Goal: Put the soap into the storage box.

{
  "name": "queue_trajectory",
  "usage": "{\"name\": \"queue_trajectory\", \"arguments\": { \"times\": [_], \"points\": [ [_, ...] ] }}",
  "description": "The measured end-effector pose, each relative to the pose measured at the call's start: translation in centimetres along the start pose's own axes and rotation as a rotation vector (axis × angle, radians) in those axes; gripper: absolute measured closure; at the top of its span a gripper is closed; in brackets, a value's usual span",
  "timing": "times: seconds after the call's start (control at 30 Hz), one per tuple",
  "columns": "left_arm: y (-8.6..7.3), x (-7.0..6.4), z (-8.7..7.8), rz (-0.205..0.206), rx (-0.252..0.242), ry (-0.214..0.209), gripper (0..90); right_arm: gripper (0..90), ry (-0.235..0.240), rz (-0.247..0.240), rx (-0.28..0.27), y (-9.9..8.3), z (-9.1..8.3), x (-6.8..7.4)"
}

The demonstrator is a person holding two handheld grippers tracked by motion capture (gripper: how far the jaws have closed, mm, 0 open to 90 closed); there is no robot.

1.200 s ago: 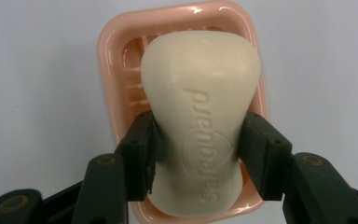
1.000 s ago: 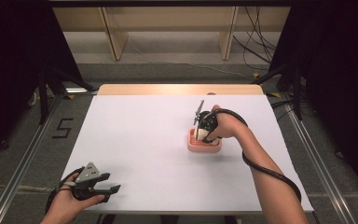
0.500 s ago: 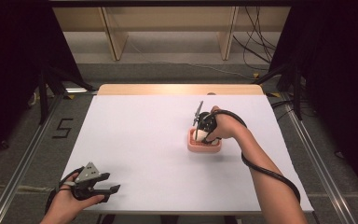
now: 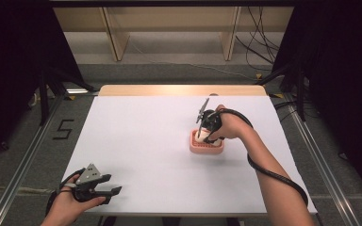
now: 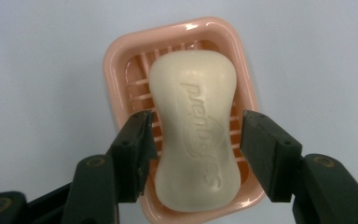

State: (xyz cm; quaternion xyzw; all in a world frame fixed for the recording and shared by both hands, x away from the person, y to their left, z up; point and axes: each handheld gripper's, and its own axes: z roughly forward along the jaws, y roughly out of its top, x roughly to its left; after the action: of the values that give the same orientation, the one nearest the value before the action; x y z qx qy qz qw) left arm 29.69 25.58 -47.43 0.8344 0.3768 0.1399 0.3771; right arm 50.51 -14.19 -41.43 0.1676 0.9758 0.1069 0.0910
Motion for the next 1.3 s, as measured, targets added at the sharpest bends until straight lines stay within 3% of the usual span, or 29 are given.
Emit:
{"name": "queue_trajectory", "arguments": {
  "times": [0.13,0.23,0.27,0.43,0.5,0.67,0.7,0.83,1.07,1.13,1.27,1.3],
  "points": [
    [0.0,0.0,0.0,0.000,0.001,-0.001,37.4,42.0,0.013,0.016,-0.037,-0.4,-0.4,0.1],
    [0.0,0.0,0.0,0.000,-0.001,0.000,37.4,41.2,0.001,0.050,-0.059,-1.0,-0.7,0.3],
    [0.0,0.2,-0.1,0.023,0.022,0.018,37.4,41.0,-0.004,0.060,-0.068,-1.1,-0.9,0.4],
    [0.0,0.1,-0.1,0.014,0.018,0.003,37.4,40.7,-0.033,0.108,-0.138,-2.3,-1.4,0.8],
    [0.0,0.2,-0.2,0.032,0.032,0.002,37.4,40.7,-0.039,0.132,-0.155,-2.9,-1.7,1.0],
    [0.0,0.2,-0.2,0.030,0.031,0.002,37.3,40.6,-0.052,0.185,-0.209,-4.4,-2.1,1.4],
    [0.0,0.2,-0.2,0.032,0.033,0.002,37.3,40.6,-0.056,0.219,-0.206,-4.7,-2.2,1.7],
    [0.0,0.2,0.0,0.015,0.020,0.011,37.4,40.7,-0.053,0.231,-0.242,-6.1,-2.0,2.0],
    [0.0,0.1,0.0,0.013,0.019,0.011,37.3,40.7,-0.088,0.348,-0.300,-8.4,-1.9,3.4],
    [0.0,0.1,0.0,0.011,0.019,0.010,37.3,40.6,-0.101,0.351,-0.337,-8.9,-1.7,3.8],
    [-0.1,0.2,0.1,0.010,0.020,0.023,37.4,40.4,-0.094,0.414,-0.363,-10.5,-1.6,5.1],
    [-0.1,0.2,0.1,0.010,0.022,0.021,37.4,40.4,-0.111,0.403,-0.383,-10.9,-1.3,5.3]
  ]
}}
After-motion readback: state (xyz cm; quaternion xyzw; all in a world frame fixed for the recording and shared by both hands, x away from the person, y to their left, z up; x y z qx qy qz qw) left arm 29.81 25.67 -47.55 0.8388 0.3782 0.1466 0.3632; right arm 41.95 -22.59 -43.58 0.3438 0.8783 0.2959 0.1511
